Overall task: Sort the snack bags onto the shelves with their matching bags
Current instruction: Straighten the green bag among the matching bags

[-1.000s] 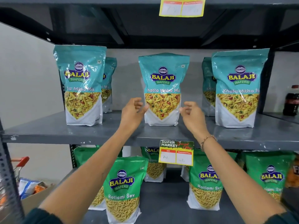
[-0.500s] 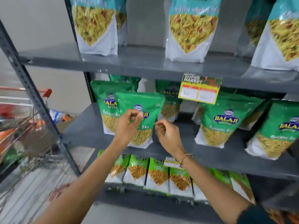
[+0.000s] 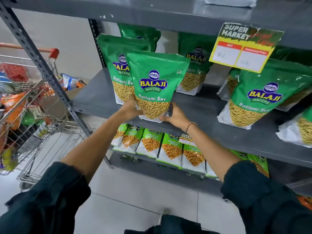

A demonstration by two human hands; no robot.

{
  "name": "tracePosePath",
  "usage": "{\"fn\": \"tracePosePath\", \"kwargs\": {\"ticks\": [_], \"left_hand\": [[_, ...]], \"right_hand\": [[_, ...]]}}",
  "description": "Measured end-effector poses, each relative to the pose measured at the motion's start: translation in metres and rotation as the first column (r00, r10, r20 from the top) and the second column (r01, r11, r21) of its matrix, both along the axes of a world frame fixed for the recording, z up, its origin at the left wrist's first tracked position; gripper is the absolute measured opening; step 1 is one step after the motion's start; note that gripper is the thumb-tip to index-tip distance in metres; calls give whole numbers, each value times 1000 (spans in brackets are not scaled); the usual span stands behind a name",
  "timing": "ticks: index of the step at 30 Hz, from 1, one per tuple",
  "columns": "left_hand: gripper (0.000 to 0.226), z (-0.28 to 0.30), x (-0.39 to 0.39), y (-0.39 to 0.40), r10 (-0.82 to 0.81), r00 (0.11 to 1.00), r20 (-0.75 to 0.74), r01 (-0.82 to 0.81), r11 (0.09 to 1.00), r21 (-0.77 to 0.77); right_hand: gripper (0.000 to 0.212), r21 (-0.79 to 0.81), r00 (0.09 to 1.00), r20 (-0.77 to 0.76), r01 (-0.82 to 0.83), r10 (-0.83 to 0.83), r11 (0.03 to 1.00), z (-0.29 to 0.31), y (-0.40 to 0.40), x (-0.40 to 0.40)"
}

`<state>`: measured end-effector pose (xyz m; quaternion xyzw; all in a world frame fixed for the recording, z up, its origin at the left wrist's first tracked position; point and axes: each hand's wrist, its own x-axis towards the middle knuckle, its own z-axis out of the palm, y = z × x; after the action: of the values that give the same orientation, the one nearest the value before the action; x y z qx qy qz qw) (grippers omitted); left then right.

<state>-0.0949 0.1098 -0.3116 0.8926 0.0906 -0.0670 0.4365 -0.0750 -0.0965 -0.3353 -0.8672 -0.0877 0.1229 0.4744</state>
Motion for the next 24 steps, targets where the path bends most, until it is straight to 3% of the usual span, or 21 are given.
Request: {"fn": "tracePosePath", "kwargs": {"ticks": [4,9,16,24], "left_hand": [[83,-3,1,-4,22,997,77,-26,998,56],[93,1,6,-37,-39,985,166,32,998,44],[71,4,36,-98,-60,983,171,64,998,-18],[71,1,56,-114,-85,984,156,90,996,-24]], "right_hand": [[58,42,993,81,88,-91,995,-5,0,5],[56,118,986,70,145,-154,982,-3,-34,2],[54,185,956,82,264,-283,947,5,-90,14],[52,184,943,66,308,-325,933,-5,-105,25]]}}
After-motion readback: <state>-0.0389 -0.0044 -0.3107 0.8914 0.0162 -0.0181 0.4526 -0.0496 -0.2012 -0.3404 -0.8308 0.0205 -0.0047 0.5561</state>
